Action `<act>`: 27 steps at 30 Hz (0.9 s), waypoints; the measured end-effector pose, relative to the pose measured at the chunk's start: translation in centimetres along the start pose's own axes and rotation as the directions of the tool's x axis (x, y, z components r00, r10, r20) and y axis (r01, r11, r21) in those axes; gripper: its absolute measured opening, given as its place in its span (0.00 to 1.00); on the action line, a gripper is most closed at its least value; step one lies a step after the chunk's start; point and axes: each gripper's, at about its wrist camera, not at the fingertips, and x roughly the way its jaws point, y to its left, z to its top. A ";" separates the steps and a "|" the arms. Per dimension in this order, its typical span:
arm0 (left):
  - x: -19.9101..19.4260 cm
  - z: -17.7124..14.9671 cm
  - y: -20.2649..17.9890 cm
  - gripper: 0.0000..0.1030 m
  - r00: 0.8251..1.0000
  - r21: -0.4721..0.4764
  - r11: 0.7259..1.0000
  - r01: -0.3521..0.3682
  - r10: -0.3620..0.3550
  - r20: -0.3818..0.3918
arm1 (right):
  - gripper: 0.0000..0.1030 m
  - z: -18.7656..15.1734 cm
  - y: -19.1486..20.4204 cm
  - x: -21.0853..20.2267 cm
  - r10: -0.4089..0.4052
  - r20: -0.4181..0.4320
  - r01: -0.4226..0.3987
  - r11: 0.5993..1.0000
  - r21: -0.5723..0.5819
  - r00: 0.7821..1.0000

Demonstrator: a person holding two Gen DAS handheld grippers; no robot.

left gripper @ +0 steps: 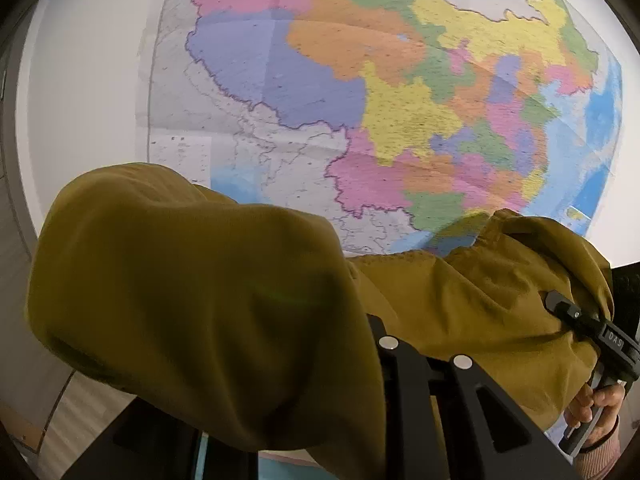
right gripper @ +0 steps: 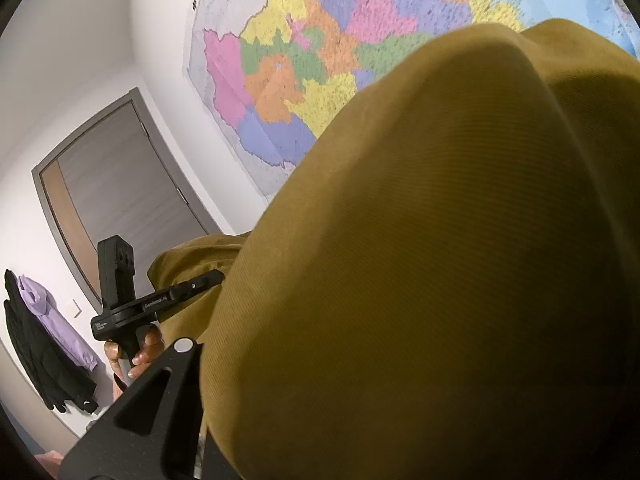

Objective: Fold large clothes

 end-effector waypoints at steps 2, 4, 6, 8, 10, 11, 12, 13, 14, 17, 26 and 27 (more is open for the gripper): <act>0.3 0.1 0.6 0.18 1.000 -0.008 1.000 -0.005 0.005 -0.001 | 0.20 -0.1 0.2 0.6 0.002 -0.006 -0.002 1.000 0.001 1.000; 0.7 0.2 1.3 0.18 1.000 -0.015 1.000 -0.012 0.012 -0.007 | 0.20 -0.2 0.2 1.2 0.004 -0.012 -0.004 1.000 0.003 1.000; 1.1 0.3 1.8 0.18 1.000 -0.014 1.000 -0.024 0.024 -0.009 | 0.20 -0.3 0.7 2.1 0.004 -0.018 -0.004 1.000 0.005 1.000; 1.6 0.5 2.4 0.18 0.999 -0.018 0.999 -0.035 0.034 -0.019 | 0.20 -0.6 1.1 3.0 0.002 -0.023 -0.002 1.000 0.002 1.000; 2.2 0.7 3.0 0.18 0.998 -0.025 0.998 -0.050 0.050 -0.027 | 0.20 -0.5 1.9 3.9 0.002 -0.027 -0.002 1.000 0.001 1.000; 2.4 0.8 3.4 0.18 0.998 -0.026 0.998 -0.058 0.057 -0.032 | 0.20 -0.7 2.1 4.3 -0.002 -0.031 0.002 1.000 -0.006 1.000; 2.6 0.8 3.6 0.18 0.997 -0.025 0.998 -0.065 0.064 -0.035 | 0.20 -0.7 2.3 4.6 -0.003 -0.033 0.003 1.000 -0.008 0.999; 2.9 0.9 4.0 0.18 0.997 -0.029 0.997 -0.072 0.071 -0.040 | 0.20 -0.8 2.4 4.9 -0.003 -0.038 0.002 1.000 -0.011 0.999; 3.2 1.0 4.3 0.18 0.996 -0.030 0.997 -0.076 0.075 -0.044 | 0.20 -1.1 3.0 5.5 -0.003 -0.042 0.002 1.000 -0.014 0.999; 4.1 1.2 5.4 0.18 0.995 -0.041 0.995 -0.090 0.088 -0.055 | 0.20 -1.6 3.5 6.6 -0.005 -0.052 0.004 1.000 -0.012 0.999; 6.7 1.4 8.1 0.18 0.990 -0.076 0.990 -0.119 0.113 -0.086 | 0.20 -3.3 4.6 8.7 -0.025 -0.067 0.023 0.999 -0.028 0.997; 7.1 1.4 8.3 0.18 0.989 -0.078 0.990 -0.121 0.114 -0.090 | 0.20 -3.5 4.8 8.8 -0.033 -0.063 0.031 0.999 -0.038 0.998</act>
